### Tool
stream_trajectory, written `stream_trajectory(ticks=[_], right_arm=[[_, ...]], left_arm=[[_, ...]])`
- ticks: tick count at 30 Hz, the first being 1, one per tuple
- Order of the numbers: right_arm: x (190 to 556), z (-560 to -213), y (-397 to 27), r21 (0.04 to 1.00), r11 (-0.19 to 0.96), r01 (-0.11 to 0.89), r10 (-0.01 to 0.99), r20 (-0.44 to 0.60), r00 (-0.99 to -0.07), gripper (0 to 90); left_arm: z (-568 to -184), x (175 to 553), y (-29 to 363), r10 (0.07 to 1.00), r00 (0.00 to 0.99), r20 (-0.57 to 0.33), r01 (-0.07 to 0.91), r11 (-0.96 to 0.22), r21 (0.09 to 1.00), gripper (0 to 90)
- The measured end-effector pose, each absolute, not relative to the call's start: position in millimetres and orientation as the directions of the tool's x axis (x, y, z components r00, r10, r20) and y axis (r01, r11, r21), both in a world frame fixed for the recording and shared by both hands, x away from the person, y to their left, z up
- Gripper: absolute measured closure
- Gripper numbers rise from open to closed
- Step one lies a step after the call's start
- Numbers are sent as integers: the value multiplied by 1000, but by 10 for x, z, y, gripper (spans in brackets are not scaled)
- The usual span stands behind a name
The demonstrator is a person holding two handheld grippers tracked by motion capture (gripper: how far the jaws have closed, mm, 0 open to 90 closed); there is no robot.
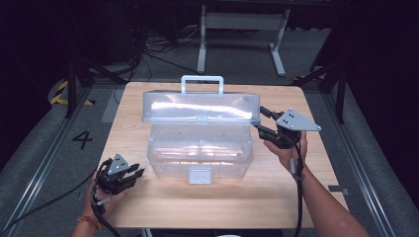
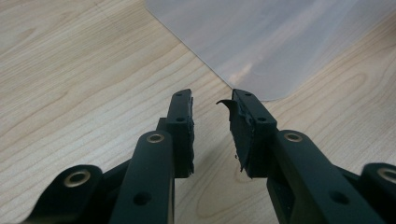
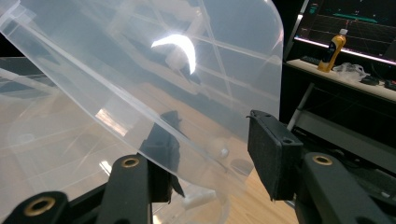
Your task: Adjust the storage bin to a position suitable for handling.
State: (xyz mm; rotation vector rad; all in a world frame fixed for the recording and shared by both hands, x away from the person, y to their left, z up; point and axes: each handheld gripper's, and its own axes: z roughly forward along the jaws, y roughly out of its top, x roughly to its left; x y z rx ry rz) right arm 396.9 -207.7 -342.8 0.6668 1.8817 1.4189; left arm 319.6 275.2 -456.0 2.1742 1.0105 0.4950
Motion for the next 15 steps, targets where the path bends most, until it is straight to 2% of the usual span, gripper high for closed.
stream_trajectory(ticks=[15], right_arm=[[4202,-3233,-2059,963,269,15,761,-203,-616,590]], left_arm=[[-4638,3213,2716,769,638,32,543,-479,690,671]])
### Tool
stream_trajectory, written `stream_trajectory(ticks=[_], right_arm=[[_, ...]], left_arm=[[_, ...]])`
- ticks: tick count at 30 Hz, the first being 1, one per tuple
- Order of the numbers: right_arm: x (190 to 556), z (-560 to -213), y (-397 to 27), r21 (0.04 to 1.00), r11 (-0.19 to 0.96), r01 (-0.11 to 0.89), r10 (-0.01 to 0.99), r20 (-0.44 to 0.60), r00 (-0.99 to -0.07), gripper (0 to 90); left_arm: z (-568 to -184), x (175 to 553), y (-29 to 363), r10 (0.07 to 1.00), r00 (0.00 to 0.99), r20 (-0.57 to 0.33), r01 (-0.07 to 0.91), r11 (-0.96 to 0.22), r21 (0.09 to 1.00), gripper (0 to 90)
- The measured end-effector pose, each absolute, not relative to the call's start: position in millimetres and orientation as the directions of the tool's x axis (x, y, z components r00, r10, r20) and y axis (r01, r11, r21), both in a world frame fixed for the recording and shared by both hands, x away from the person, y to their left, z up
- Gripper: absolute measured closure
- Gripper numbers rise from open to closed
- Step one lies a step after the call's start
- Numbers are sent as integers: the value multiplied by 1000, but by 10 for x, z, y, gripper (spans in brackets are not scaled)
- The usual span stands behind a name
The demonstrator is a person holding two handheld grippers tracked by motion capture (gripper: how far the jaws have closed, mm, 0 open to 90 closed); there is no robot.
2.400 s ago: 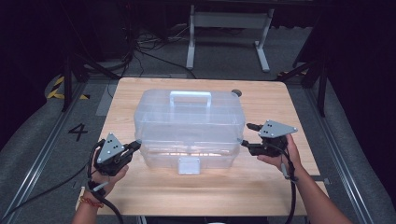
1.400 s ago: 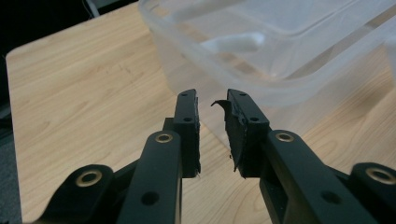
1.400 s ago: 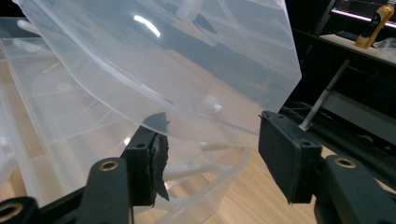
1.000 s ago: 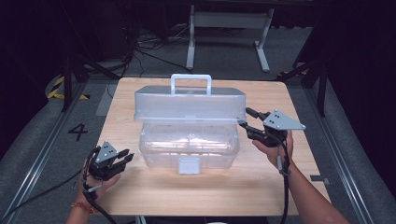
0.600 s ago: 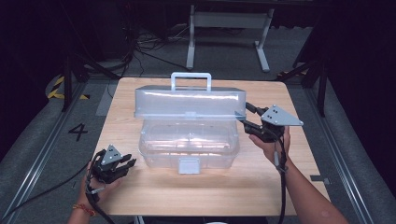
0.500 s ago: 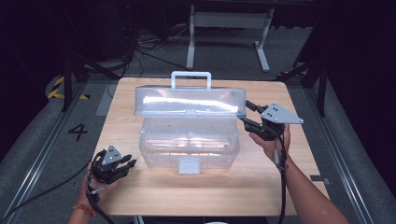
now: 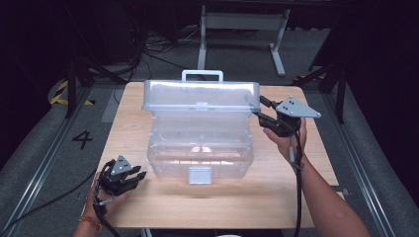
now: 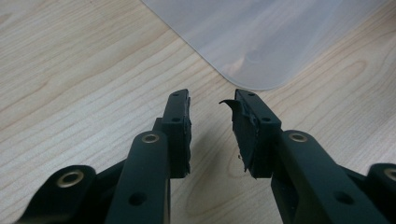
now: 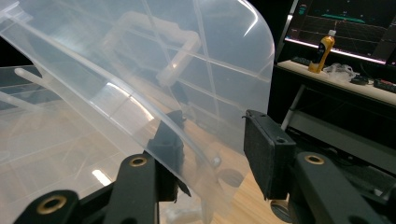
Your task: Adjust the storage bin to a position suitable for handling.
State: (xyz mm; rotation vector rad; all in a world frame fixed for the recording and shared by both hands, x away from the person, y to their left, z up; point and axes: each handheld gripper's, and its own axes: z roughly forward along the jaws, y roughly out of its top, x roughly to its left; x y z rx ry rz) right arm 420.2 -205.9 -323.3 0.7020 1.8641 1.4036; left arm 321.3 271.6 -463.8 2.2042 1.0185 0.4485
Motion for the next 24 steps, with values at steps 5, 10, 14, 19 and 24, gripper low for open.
stream_trajectory(ticks=[5,10,14,19,24], right_arm=[[4292,-3177,-2047,963,269,26,767,-198,-611,605],[4364,-3151,-2047,965,259,40,774,-183,-606,623],[4415,-3125,-2038,965,259,47,780,-181,-599,632],[4454,-3099,-2027,966,253,57,789,-172,-590,640],[4494,-3086,-2001,970,236,63,808,-159,-567,657]], left_arm=[[-4663,3222,2719,770,638,16,553,-472,686,663],[-4697,3245,2702,762,647,26,557,-495,667,655],[-4715,3248,2684,763,646,9,571,-491,658,650],[-4720,3265,2700,767,642,14,568,-488,663,636],[-4743,3276,2720,776,630,-3,570,-460,681,606]])
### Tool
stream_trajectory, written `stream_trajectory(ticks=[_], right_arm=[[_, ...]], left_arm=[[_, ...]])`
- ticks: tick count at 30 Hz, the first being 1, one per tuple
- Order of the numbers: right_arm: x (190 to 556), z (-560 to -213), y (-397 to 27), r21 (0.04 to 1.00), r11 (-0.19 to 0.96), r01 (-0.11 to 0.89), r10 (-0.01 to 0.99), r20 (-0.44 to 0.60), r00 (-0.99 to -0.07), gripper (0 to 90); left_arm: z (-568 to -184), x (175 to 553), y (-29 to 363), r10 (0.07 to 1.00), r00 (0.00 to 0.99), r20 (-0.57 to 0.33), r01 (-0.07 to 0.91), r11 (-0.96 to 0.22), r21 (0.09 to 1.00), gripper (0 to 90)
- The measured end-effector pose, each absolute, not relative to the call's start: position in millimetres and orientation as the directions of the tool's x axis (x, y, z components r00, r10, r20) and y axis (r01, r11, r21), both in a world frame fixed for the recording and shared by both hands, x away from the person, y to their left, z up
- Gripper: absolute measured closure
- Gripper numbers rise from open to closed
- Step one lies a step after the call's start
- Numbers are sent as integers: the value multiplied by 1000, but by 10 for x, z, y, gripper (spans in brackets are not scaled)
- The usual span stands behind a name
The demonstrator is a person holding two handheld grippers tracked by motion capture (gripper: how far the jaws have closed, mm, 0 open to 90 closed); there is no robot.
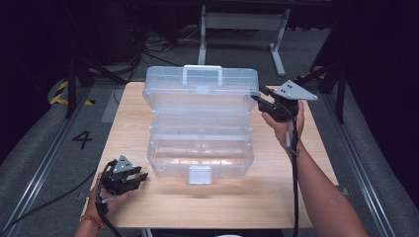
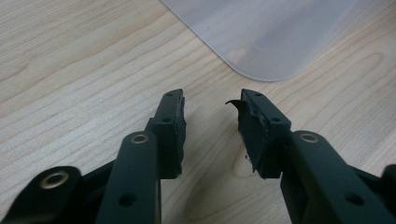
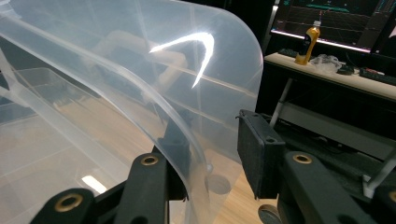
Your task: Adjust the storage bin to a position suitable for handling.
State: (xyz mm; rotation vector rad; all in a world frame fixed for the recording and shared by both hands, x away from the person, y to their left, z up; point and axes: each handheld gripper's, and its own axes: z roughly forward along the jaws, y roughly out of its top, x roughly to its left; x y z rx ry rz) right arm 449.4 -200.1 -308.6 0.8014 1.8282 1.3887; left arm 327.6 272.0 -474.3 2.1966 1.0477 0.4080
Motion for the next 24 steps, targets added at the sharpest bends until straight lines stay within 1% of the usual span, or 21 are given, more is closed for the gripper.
stream_trajectory(ticks=[1,4,5,8,10,11,14,15,17,19,24], right_arm=[[4501,-3084,-1995,971,231,64,811,-156,-564,661],[4518,-3083,-1988,972,228,60,818,-158,-553,667],[4533,-3084,-1976,974,217,62,826,-150,-543,673],[4548,-3082,-1952,976,208,61,839,-146,-524,685],[4554,-3080,-1943,977,205,63,844,-144,-517,688],[4560,-3078,-1936,977,202,65,847,-141,-512,692],[4581,-3074,-1920,978,196,69,858,-137,-496,700],[4591,-3073,-1912,979,192,67,862,-136,-489,703],[4610,-3067,-1897,980,190,66,868,-136,-477,709],[4629,-3061,-1882,978,199,61,873,-149,-464,717],[4688,-3042,-1859,975,214,61,881,-166,-444,729]], left_arm=[[-4747,3275,2729,776,631,12,561,-467,684,596],[-4771,3275,2741,788,616,-1,566,-441,697,509],[-4790,3276,2771,789,614,-5,560,-431,707,501],[-4803,3291,2787,810,586,0,570,-412,710,406],[-4802,3296,2788,820,573,1,581,-407,705,321],[-4804,3303,2789,829,559,-3,593,-397,700,321],[-4809,3309,2786,833,553,-6,600,-393,697,233],[-4808,3314,2789,833,553,-2,602,-398,692,233],[-4811,3314,2783,841,541,-9,612,-387,690,195],[-4813,3313,2782,842,539,-11,617,-385,686,176],[-4811,3316,2784,840,543,-8,616,-392,684,162]])
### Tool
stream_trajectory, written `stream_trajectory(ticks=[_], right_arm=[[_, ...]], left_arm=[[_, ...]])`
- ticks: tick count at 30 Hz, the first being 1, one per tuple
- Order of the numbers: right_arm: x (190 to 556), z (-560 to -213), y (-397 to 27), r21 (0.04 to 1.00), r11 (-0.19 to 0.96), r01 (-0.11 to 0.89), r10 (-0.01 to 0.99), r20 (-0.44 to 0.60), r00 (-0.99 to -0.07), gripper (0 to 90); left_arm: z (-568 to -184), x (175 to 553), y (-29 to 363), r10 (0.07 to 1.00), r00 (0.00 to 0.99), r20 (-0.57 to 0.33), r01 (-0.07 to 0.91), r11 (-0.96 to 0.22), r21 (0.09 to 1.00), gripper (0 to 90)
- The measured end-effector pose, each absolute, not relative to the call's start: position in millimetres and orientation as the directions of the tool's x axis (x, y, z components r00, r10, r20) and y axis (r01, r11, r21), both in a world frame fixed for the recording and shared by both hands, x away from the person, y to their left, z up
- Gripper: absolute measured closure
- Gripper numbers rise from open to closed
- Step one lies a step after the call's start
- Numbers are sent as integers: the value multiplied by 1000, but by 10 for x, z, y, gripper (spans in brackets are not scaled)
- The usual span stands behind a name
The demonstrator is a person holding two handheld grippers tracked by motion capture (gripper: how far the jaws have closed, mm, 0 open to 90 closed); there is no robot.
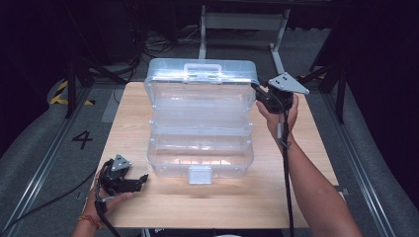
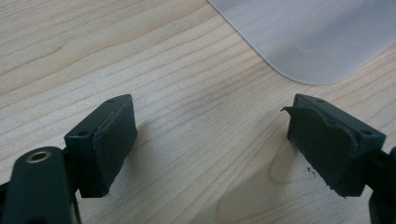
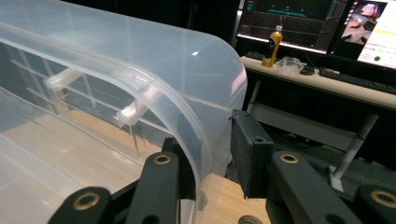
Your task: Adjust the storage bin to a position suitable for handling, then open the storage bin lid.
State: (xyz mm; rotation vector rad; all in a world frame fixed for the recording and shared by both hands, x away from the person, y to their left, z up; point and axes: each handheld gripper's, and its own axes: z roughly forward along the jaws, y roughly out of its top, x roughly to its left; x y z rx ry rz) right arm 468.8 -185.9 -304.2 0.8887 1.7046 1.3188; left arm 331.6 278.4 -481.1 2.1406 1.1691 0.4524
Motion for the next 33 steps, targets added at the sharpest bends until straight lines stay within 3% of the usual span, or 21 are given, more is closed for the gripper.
stream_trajectory(ticks=[12,33], right_arm=[[4826,-3001,-1794,967,246,69,896,-200,-397,766],[5008,-2945,-1772,954,286,87,891,-231,-392,801]], left_arm=[[-4812,3316,2788,837,547,-5,612,-396,685,162],[-4812,3315,2784,837,547,-2,612,-398,684,156]])
